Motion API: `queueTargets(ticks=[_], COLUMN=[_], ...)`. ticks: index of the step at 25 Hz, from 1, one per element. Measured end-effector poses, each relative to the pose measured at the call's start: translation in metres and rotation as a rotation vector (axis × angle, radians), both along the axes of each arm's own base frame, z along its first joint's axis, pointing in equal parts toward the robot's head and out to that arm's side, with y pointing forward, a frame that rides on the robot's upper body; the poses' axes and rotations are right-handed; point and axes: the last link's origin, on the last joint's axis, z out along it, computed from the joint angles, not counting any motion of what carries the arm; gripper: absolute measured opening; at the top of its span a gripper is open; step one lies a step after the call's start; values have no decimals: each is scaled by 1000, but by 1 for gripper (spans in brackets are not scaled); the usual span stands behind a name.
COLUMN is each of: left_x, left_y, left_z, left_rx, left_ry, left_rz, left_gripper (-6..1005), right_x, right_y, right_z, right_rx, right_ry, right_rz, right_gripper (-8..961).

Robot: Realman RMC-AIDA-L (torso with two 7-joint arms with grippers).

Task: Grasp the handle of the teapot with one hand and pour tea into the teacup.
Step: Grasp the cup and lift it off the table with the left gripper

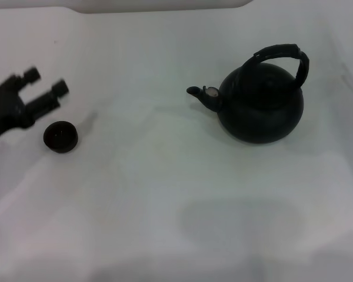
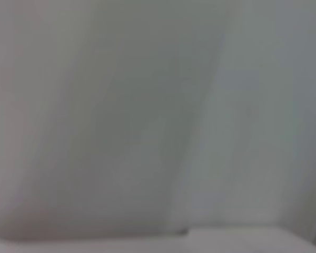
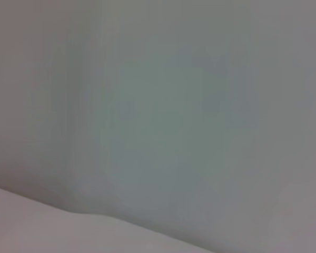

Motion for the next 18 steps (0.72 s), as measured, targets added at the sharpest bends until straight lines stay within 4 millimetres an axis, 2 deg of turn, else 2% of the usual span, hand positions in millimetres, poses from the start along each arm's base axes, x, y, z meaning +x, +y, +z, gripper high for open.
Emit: queueTargets(ticks=[4, 8, 12, 18], left_x=[-16, -27, -35, -40], left_y=[-25, -42, -47, -51], left_z=[4, 10, 8, 29], left_rx=[-13, -41, -157, -155], left_ry=[20, 23, 50, 139], left_rz=[50, 77, 139, 252], left_gripper=[862, 862, 862, 861], right_x=[0, 3, 3, 4], right_y=[0, -1, -3, -6], right_z=[-1, -4, -7, -10], right_rx=[-7, -17, -29, -42], right_ry=[-4, -7, -9, -2], right_rz=[-4, -18, -20, -27], right_gripper=[855, 855, 855, 856])
